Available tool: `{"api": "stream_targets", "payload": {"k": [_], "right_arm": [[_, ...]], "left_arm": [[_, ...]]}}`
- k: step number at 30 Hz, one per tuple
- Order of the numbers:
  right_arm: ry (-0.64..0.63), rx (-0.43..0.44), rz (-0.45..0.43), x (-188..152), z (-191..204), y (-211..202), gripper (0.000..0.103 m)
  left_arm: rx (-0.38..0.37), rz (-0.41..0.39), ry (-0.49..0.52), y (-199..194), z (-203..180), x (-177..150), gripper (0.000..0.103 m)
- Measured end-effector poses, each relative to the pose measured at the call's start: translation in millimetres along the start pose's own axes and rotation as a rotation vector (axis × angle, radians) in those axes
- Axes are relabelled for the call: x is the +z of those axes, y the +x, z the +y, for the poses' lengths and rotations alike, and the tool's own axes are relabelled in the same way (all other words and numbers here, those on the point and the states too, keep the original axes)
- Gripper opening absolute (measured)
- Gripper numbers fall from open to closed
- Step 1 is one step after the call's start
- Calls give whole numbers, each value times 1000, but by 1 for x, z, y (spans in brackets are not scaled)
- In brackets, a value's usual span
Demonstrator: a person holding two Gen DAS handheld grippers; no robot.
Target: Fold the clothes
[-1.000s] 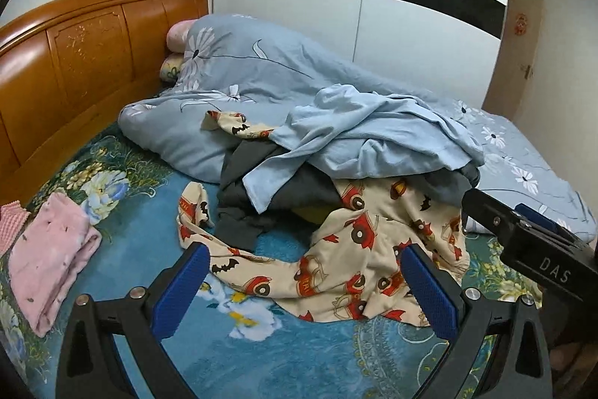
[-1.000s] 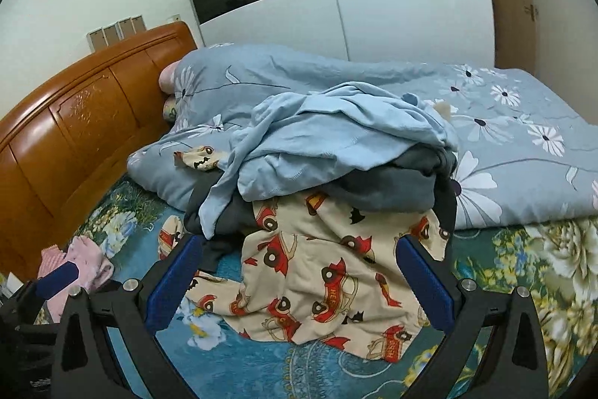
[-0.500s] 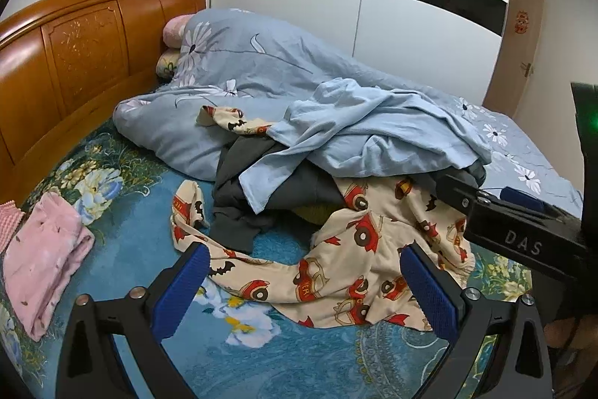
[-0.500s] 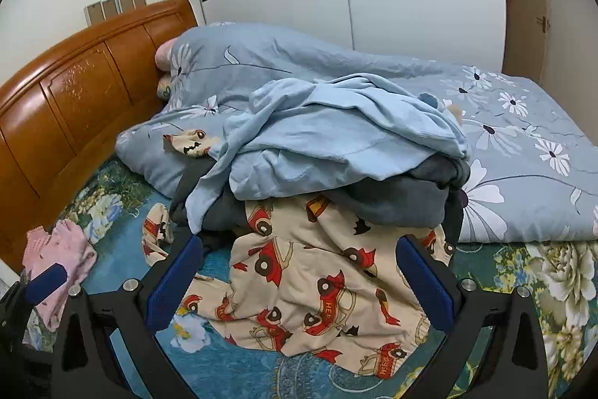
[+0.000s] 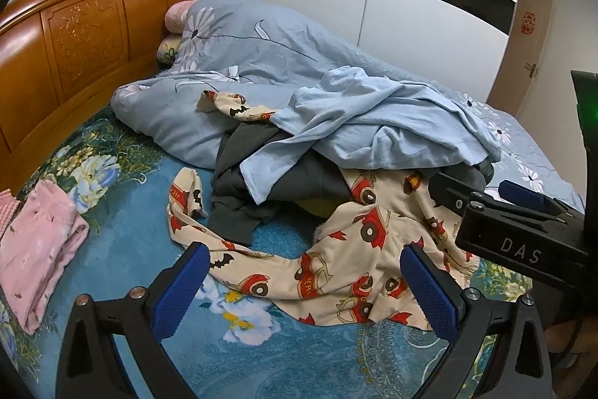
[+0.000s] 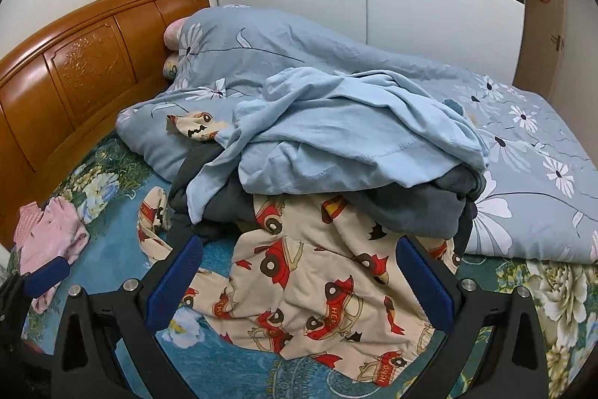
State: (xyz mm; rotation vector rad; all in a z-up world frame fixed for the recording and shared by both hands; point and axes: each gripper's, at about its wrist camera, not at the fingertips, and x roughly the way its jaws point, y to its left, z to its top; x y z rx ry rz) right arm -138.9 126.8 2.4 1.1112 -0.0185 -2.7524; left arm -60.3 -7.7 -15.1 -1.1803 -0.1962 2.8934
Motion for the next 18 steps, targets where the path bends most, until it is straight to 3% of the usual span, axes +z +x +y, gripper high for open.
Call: {"api": "stream_targets", "payload": {"k": [18], "right_arm": [[-32, -14, 30, -6, -4, 6, 103]], "left_arm": [[-24, 33, -11, 7, 0, -7, 103]]}}
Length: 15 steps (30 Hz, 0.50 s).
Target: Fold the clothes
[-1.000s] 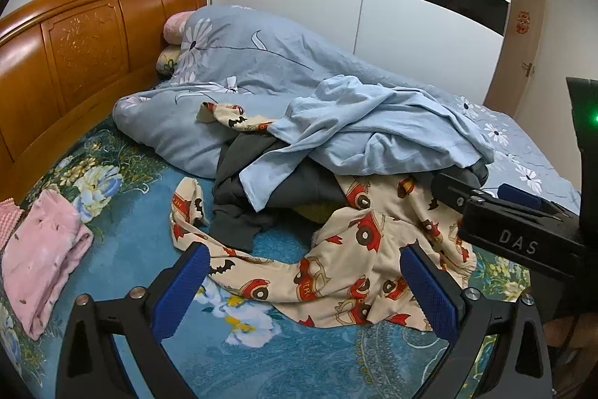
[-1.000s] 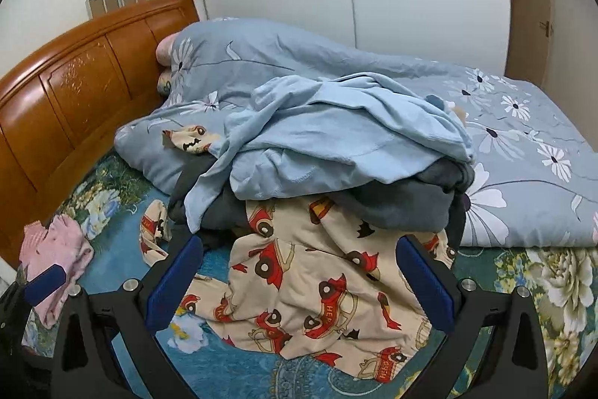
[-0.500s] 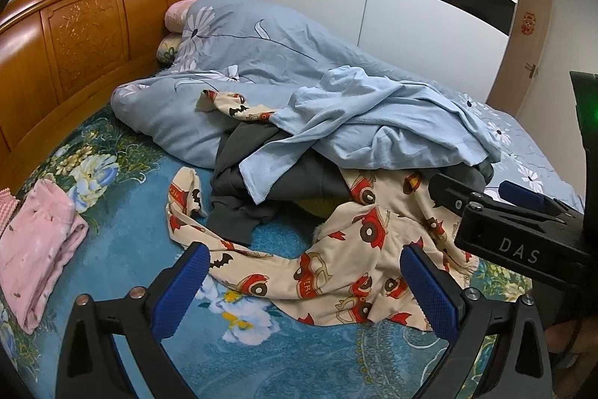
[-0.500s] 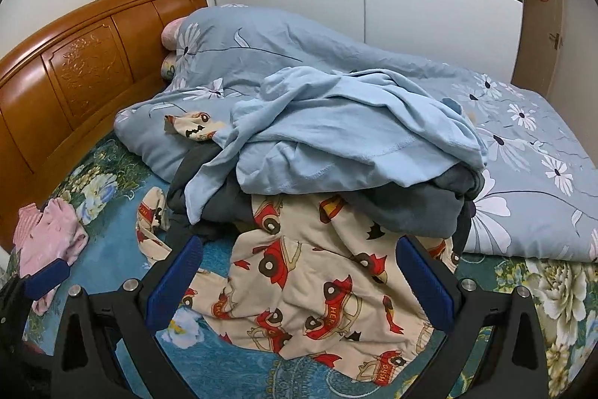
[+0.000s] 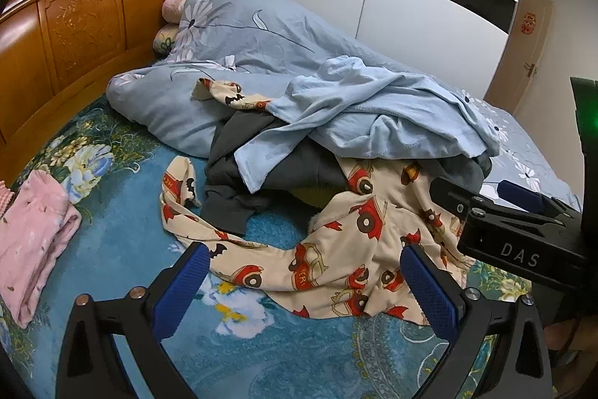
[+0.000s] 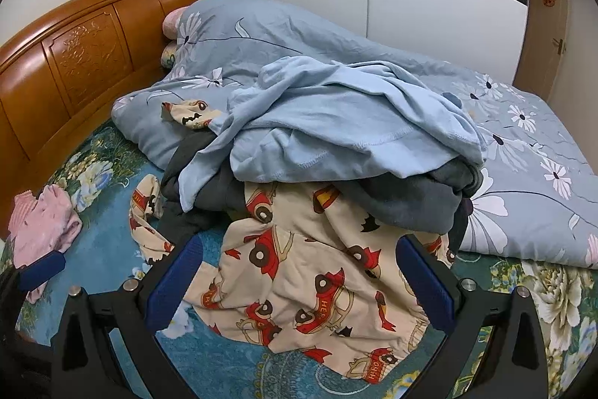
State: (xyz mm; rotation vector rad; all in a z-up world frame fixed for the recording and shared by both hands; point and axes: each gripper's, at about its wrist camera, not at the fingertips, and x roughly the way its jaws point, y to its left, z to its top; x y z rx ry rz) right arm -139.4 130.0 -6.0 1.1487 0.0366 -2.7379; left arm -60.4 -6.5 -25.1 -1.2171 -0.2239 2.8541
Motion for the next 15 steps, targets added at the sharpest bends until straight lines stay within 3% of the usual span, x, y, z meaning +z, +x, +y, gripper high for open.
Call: {"api": "stream_targets", "payload": {"k": [4, 7, 11, 14, 15], "right_arm": [[-22, -13, 0, 0, -1, 0, 103], [-90, -110, -43, 9, -13, 1, 103], [-144, -219, -31, 30, -29, 24, 103], [-179, -235, -35, 44, -26, 39, 103], [-185, -245, -21, 48, -23, 46, 98]], "left_arm": [[2, 0, 8, -8, 10, -19, 103], [17, 13, -20, -15, 25, -43, 103], [19, 47, -92, -15, 38, -66, 103], [18, 62, -133, -15, 43, -77, 103], [20, 62, -140, -16, 44, -78, 103]]}}
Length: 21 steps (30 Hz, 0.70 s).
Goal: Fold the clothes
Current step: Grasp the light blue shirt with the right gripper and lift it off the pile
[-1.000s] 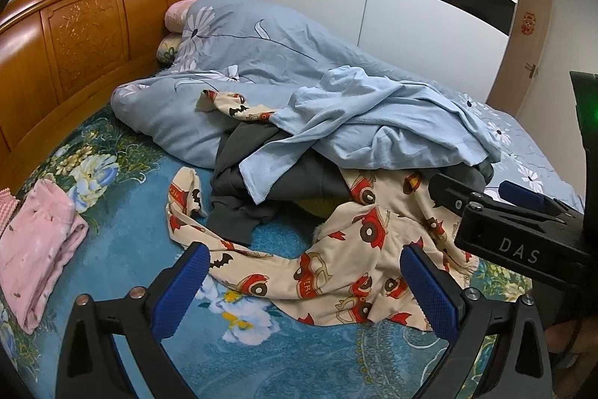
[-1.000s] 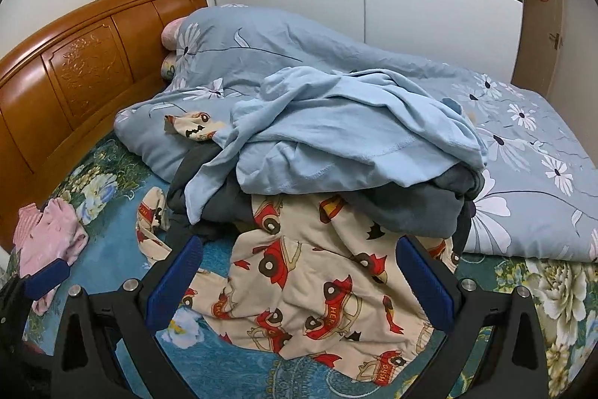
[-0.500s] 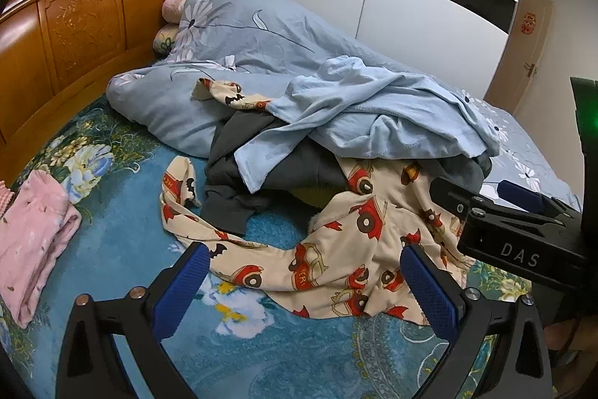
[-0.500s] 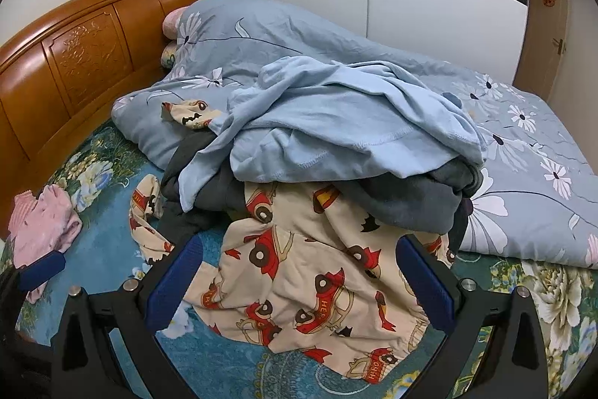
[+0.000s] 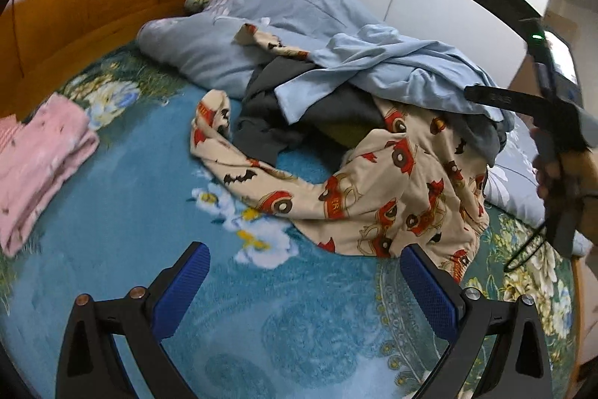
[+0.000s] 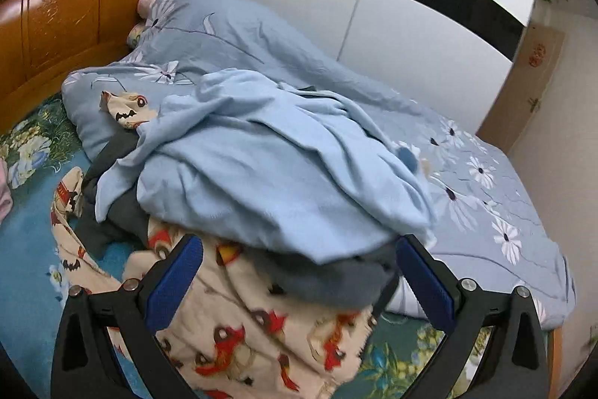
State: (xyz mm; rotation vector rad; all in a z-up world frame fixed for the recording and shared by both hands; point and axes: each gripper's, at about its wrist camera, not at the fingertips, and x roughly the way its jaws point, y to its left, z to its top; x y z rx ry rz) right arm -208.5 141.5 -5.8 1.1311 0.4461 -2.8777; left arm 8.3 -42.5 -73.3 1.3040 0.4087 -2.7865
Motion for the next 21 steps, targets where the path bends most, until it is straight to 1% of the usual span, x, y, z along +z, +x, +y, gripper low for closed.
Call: {"api": "stream_targets", "payload": {"k": [2, 3, 4, 5, 6, 8, 10, 13, 15, 18, 20, 21], "right_arm": [[-57, -40, 55, 6, 14, 17, 67], [-96, -72, 95, 7, 21, 26, 30], [-125, -99, 123, 9, 25, 33, 11], [-131, -114, 125, 10, 25, 35, 10], [-126, -126, 116, 13, 24, 33, 5], [-49, -133, 27, 23, 9, 12, 4], [-18, -177, -82, 39, -2, -17, 3], [-57, -234, -180, 63, -8, -52, 2], [-34, -240, -256, 74, -18, -88, 2], [-19, -265, -381, 87, -32, -148, 1], [-9, -261, -440, 94, -39, -183, 1], [3, -259, -477, 94, -44, -208, 1]], "left_arm": [[7, -2, -2, -3, 3, -2, 103], [15, -6, 0, -5, 5, -2, 103], [24, -11, 4, -9, 8, -2, 103], [35, -20, 9, -13, 12, -3, 103], [46, -30, 8, -17, 16, -3, 103], [64, -48, -3, -25, 26, -2, 103], [64, -59, -33, -30, 34, 1, 103], [40, -76, -81, -41, 40, 6, 103], [30, -92, -88, -50, 40, 9, 103], [19, -122, -71, -65, 38, 14, 103], [9, -146, -69, -77, 39, 15, 103], [3, -158, -70, -83, 40, 16, 103]]}}
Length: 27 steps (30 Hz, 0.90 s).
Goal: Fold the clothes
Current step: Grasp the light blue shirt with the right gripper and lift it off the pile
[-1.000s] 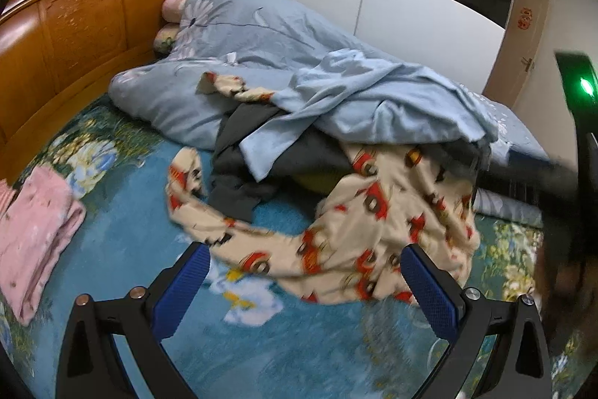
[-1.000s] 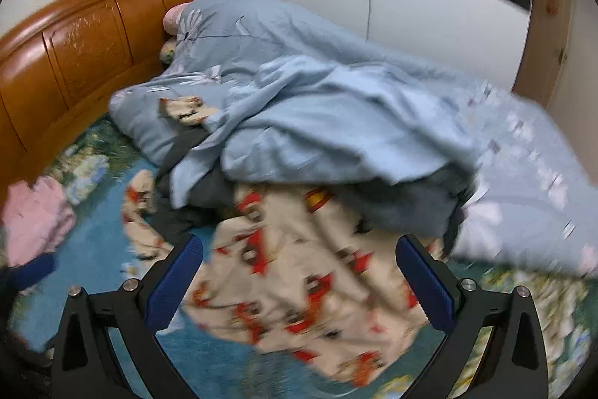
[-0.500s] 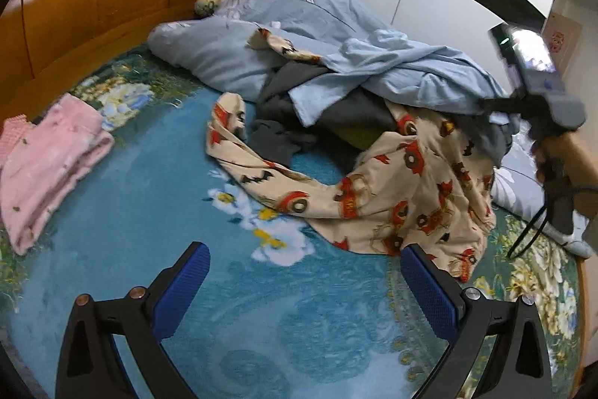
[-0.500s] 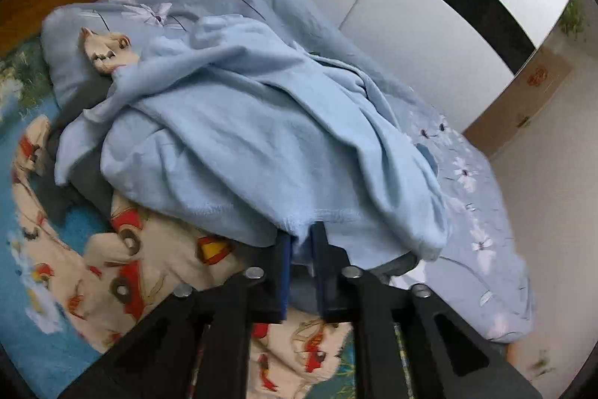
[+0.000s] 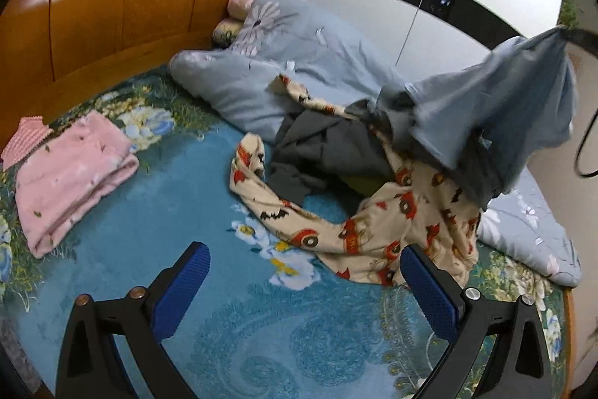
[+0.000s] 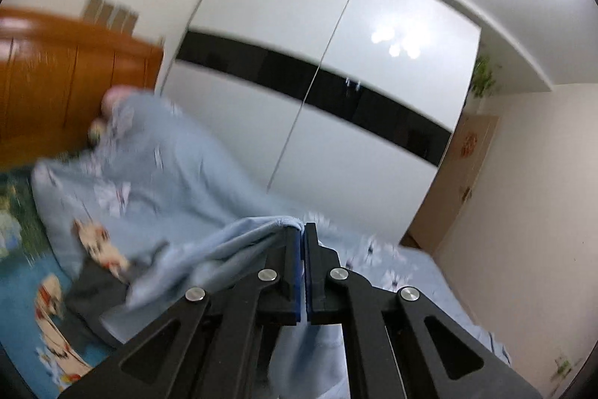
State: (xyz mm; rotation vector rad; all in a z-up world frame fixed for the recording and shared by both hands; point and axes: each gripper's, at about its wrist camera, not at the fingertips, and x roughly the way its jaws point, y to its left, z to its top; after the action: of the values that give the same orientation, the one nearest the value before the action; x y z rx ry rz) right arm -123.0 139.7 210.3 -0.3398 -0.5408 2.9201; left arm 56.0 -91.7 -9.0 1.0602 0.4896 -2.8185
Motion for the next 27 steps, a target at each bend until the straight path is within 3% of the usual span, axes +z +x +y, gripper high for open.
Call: {"api": "stream_targets", "payload": {"k": [5, 9, 19, 23, 27], "right_arm": [[26, 14, -212, 48, -27, -104, 1], [20, 129, -308, 72, -19, -162, 1], [99, 507, -328, 85, 60, -224, 1], [120, 546, -347, 71, 51, -251, 1], [148, 550, -257, 27, 29, -246, 1]], "left_arm": [[-19, -62, -13, -34, 10, 5, 103], [-24, -106, -44, -62, 26, 4, 103], [80, -284, -131, -153, 92, 3, 103], [87, -338, -159, -177, 110, 2, 103], [60, -333, -134, -177, 106, -2, 103]]}}
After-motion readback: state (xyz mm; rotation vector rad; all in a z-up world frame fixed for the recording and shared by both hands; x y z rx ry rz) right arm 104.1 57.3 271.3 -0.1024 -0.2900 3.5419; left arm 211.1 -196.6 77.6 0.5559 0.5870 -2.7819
